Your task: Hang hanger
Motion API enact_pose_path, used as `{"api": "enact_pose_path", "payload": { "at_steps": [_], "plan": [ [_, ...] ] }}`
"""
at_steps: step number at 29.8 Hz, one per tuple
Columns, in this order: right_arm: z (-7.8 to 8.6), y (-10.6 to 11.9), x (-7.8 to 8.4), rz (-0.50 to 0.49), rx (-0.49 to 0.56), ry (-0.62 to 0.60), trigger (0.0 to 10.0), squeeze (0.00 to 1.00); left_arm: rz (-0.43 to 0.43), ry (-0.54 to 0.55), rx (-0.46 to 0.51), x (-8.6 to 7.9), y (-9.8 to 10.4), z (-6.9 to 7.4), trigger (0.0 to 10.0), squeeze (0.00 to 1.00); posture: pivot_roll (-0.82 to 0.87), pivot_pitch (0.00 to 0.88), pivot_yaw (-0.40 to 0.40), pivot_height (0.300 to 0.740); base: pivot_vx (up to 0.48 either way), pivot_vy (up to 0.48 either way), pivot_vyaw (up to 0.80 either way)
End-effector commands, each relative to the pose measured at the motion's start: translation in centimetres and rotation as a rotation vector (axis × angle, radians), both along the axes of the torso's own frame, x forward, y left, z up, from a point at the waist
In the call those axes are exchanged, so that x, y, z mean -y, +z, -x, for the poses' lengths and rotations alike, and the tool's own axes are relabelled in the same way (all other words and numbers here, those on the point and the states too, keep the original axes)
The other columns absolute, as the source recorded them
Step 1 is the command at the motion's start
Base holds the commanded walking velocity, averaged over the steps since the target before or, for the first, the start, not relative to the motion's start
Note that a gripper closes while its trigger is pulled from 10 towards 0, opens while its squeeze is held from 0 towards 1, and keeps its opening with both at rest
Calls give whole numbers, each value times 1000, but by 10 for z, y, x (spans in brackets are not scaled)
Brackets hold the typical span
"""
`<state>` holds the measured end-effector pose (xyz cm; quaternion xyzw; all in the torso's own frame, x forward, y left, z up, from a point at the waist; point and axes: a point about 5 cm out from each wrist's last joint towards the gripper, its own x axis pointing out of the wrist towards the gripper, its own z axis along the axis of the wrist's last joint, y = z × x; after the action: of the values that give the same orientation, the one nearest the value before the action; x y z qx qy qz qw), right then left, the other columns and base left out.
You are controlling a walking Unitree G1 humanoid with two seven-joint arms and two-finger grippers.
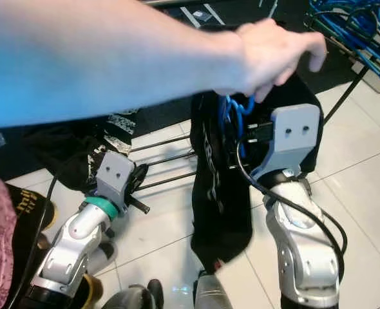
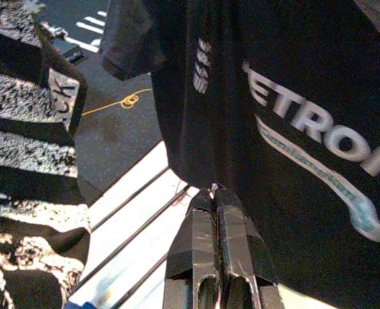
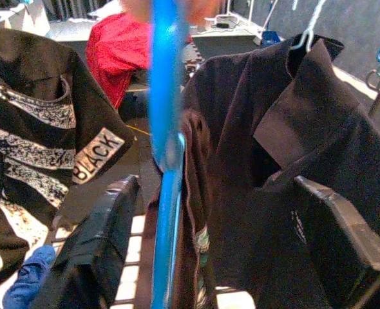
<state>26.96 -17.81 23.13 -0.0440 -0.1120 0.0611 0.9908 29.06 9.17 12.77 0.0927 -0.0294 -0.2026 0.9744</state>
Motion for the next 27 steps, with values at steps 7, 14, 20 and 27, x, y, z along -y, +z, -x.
{"api": "enact_pose_path", "payload": {
  "at_steps": [7, 14, 20, 27],
  "plan": [
    [-7, -18, 7, -37, -126, -19, 0, 0, -3, 25, -31, -4, -10, 6, 10000, 0, -259, 162, 61, 740, 0, 0, 0],
    [-5, -28, 8, -62, -182, -45, 0, 0, -9, 23, -28, -5, -8, 3, 10000, 0, -265, 160, 72, 740, 0, 0, 0],
    [-5, -30, 11, -42, -191, -45, 0, 0, -8, 21, -24, -3, -7, 2, 10000, 0, -269, 157, 76, 740, 0, 0, 0],
    [-5, -28, 16, -21, -183, -52, 0, 0, -8, 17, -21, -2, -7, 2, 10000, 0, -268, 150, 77, 740, 0, 0, 0]
  ]
}}
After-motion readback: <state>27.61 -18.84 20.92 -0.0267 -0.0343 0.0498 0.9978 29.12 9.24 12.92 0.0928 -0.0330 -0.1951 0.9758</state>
